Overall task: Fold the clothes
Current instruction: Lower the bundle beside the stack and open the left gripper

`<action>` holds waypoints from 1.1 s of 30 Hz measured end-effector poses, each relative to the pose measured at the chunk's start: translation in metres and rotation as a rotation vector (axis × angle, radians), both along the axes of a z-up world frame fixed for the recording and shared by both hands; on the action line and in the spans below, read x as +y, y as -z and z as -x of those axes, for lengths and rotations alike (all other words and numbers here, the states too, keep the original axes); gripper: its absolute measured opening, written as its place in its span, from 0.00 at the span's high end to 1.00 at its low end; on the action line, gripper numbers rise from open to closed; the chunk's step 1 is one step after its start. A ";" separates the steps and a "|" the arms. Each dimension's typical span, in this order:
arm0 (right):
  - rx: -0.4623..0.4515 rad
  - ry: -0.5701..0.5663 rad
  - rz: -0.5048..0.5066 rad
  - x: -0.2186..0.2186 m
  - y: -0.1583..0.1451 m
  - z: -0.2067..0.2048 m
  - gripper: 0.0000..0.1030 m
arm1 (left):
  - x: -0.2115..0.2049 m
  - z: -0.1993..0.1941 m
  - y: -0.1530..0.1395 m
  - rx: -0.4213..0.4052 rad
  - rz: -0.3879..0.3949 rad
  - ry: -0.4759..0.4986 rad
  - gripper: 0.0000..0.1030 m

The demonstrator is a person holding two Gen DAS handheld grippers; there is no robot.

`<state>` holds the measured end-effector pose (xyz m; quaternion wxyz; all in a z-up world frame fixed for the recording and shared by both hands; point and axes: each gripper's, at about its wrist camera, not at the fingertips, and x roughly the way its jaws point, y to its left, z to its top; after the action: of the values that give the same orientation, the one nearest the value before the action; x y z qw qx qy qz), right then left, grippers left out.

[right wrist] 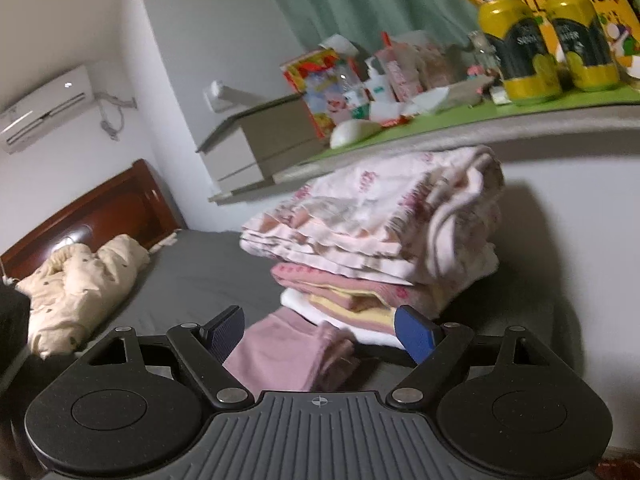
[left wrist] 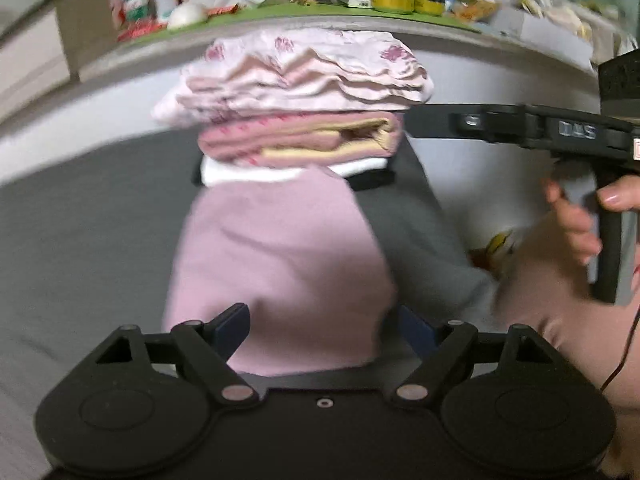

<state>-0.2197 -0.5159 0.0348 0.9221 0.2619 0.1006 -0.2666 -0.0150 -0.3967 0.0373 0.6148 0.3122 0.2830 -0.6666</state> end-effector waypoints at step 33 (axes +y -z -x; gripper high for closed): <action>0.070 -0.056 0.126 0.051 -0.032 0.017 0.19 | 0.107 0.096 -0.021 0.096 0.296 -0.686 0.00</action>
<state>-0.2369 -0.4650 0.0665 0.9397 0.1909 0.1231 -0.2556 -0.1105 -0.2892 0.0587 0.8268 0.0755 0.3002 -0.4697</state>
